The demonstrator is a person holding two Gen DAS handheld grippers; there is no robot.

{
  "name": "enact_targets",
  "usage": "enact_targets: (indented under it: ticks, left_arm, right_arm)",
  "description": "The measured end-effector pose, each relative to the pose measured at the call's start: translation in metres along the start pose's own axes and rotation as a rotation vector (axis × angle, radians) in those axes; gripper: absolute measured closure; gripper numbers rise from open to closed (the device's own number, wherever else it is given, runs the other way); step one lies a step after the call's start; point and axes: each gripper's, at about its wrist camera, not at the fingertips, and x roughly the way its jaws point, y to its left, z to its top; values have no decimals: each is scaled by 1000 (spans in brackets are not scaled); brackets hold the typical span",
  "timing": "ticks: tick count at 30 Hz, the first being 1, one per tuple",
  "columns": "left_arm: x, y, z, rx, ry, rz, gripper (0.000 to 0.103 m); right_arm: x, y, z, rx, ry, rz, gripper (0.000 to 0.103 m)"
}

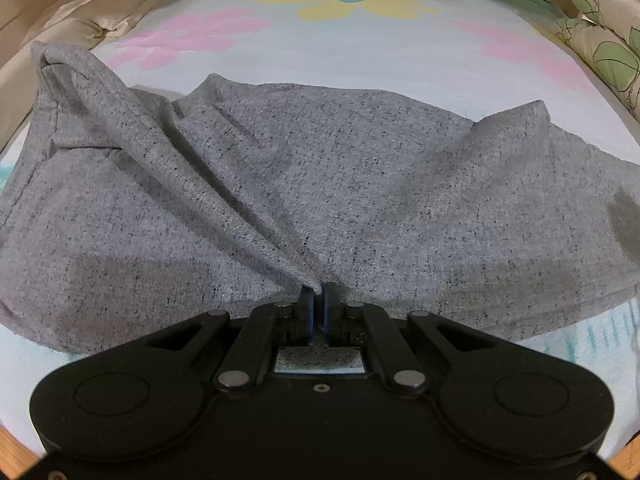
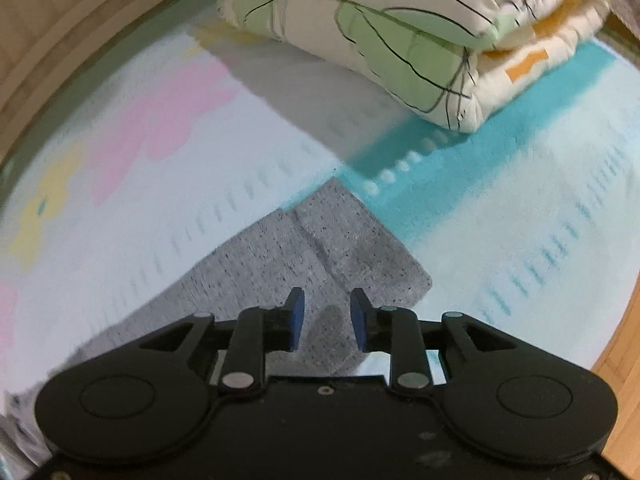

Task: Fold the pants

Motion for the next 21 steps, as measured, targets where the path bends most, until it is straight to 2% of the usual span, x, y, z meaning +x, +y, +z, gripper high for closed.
enact_targets:
  ticks: [6,13,19,20,21]
  left_arm:
    - [-1,-1,1,-13,9,-4,98]
    - [-3,3,4,-30,19,-18,98]
    - [-7,5,5,-44,18,-34,98]
    - [-9,6,5,-49,12,-41,98]
    - [-12,5,5,-50,1,-49,99]
  right_arm:
    - [19,-4,-4,29,75,-20,74]
    - [30,-1,-4,-50,50,-95,73]
    - [35,-1,-6,-67,118,-54,71]
    - [33,0,-6,-71,121,-38,78]
    - [29,3,-6,-84,119,-21,98]
